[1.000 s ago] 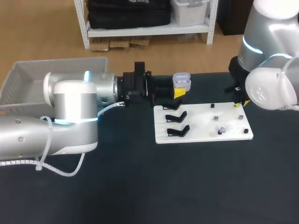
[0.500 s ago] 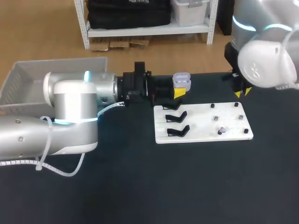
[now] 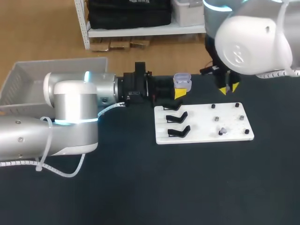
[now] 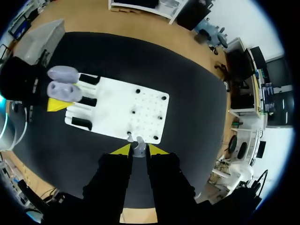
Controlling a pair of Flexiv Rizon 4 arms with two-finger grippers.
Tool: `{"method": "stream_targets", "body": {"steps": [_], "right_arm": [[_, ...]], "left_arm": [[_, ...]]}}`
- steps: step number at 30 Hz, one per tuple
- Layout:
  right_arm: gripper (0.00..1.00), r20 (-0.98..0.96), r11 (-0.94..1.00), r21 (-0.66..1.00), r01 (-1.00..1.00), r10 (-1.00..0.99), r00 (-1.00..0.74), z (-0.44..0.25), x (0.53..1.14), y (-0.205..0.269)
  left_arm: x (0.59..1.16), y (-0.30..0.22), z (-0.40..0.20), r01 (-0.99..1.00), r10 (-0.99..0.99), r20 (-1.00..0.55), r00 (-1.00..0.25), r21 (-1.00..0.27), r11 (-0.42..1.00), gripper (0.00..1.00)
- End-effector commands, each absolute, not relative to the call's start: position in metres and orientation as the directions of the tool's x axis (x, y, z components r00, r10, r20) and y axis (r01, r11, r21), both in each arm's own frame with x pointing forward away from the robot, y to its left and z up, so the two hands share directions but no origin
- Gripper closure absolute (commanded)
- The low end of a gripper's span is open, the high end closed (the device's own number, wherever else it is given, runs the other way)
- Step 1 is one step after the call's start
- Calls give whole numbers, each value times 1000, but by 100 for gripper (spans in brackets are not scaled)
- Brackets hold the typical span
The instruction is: Pick up each earbud case from the left stands, insert the matching earbuds, close the lid, and place the case in the box.
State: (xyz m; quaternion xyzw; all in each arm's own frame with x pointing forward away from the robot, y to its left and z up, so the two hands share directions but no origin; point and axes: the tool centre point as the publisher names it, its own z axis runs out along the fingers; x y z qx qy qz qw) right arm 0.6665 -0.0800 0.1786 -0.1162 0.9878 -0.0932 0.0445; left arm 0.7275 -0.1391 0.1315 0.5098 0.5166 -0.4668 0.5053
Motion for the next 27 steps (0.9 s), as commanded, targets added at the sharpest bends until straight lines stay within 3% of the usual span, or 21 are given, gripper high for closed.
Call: {"method": "stream_targets", "body": {"steps": [1, 13, 20, 27], "right_arm": [[100, -81, 954, -216, -207, -228, -970, 198, 654, -72], [100, -81, 954, -216, -207, -228, -970, 198, 654, -72], [100, -76, 927, -221, 304, 294, -953, 199, 677, -30], [100, -80, 831, -243, 500, 496, -864, 201, 681, -4]], "left_arm": [[725, -139, 130, 998, 50, -998, 35, 38, 53, 100], [725, -139, 130, 998, 50, -998, 35, 38, 53, 100], [725, -139, 130, 998, 50, -998, 35, 38, 53, 100], [725, -139, 130, 998, 50, -998, 35, 38, 53, 100]]}}
